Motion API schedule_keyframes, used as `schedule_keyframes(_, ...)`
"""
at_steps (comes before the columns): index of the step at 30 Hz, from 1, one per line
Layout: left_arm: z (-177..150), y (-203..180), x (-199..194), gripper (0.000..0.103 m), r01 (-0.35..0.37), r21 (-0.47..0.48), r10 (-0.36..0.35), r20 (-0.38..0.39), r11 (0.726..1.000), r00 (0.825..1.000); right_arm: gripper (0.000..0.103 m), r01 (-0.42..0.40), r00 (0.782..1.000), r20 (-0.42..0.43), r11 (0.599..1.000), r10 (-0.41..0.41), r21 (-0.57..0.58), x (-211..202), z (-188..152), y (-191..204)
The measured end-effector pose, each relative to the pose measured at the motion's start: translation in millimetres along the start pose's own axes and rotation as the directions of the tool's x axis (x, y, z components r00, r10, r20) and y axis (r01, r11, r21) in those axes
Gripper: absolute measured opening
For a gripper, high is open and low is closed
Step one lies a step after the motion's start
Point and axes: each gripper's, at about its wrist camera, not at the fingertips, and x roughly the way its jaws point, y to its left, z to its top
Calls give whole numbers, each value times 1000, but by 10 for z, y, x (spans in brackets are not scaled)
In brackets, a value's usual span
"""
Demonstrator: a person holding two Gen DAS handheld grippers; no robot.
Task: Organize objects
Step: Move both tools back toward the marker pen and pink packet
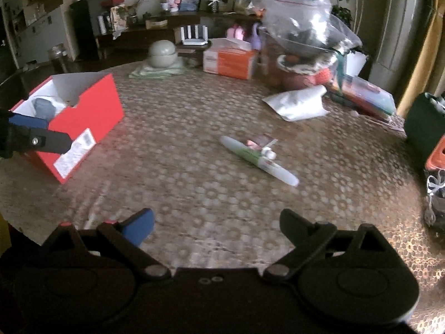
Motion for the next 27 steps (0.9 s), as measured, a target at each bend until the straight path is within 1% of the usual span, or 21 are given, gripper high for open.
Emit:
schedule_keyframes(3,47,-112,159,103,44,-18,-44,1,999,999,97,-5,1000,0,1000,5,5,36,-27,-136)
schedule_keyframes(8,179,-404,454,103,8,54,-7,-26,999,1000,95,-14,1000,-15,1000,14,-4,153,-50,-328)
schedule_keyframes(13,410,-632,785,103,10,117,-3,-57,993,998,94,-15,1000,-20,1000,14,-17,342,19,-539)
schedule_keyframes(16,556,-763,1015,103,2,180,11,-70,984,997,94,-25,999,-29,1000,25,-16,479,88,-669)
schedule_keyframes(23,832,-959,1537,103,22,263,11,-123,965,992,94,-38,998,-44,999,37,-27,759,221,-854)
schedule_keyframes(25,880,-995,1666,103,43,265,-6,-139,963,990,94,-37,999,-37,999,36,-32,827,259,-890)
schedule_keyframes(27,931,-1031,1806,103,56,259,-16,-154,964,988,90,-33,999,-28,999,31,-37,884,288,-917)
